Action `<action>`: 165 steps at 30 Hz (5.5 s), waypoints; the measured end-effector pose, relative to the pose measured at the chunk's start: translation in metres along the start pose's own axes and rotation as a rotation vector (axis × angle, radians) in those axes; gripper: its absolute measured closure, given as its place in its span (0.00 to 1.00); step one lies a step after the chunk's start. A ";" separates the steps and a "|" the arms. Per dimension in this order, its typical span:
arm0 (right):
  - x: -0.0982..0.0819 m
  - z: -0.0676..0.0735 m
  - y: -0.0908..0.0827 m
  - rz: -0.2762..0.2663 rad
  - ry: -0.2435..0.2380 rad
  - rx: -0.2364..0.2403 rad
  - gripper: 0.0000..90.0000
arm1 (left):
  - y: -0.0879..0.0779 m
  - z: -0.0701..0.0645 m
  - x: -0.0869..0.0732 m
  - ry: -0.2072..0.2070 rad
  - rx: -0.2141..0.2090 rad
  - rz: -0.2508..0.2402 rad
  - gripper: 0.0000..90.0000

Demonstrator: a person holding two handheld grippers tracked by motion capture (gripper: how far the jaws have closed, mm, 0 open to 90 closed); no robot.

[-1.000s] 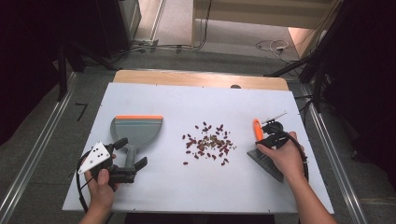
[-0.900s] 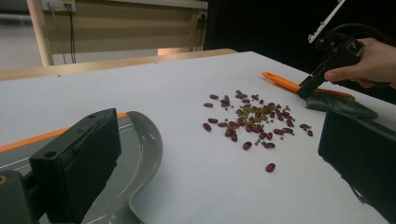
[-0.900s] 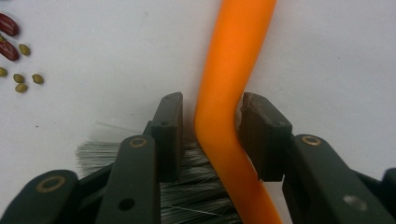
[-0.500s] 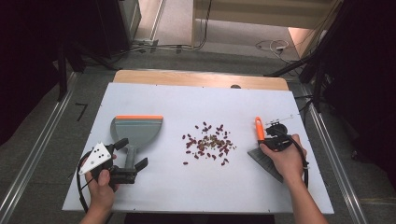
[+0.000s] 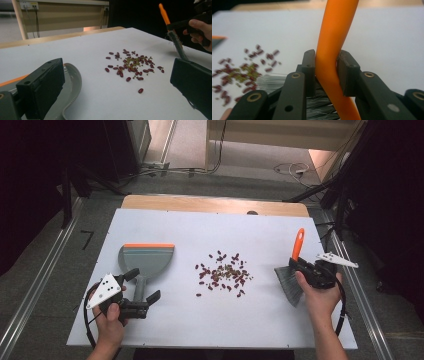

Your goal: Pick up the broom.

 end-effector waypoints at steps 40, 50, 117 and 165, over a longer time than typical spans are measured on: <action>-0.012 0.157 -0.008 -0.173 -0.109 0.353 0.76 | 0.090 -0.058 0.050 -0.066 -0.265 0.013 0.07; -0.032 0.190 -0.005 -0.155 -0.142 0.393 0.76 | 0.104 -0.088 0.056 -0.037 -0.276 0.055 0.34; -0.040 0.172 0.013 0.337 -0.204 1.053 0.76 | 0.091 -0.067 0.051 -0.101 -0.752 -0.051 0.96; 0.017 0.119 0.020 0.229 -0.259 0.213 0.77 | 0.028 -0.029 0.033 0.006 -0.253 0.059 0.00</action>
Point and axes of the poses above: each handheld gripper's, and its own axes: y roughly forward along the jaws, x roughly out of its top, z roughly to its left, the point moved 2 cm from there along y, roughly forward along the jaws, and after that the axes turned 15 degrees about y, right-handed, at the moved point
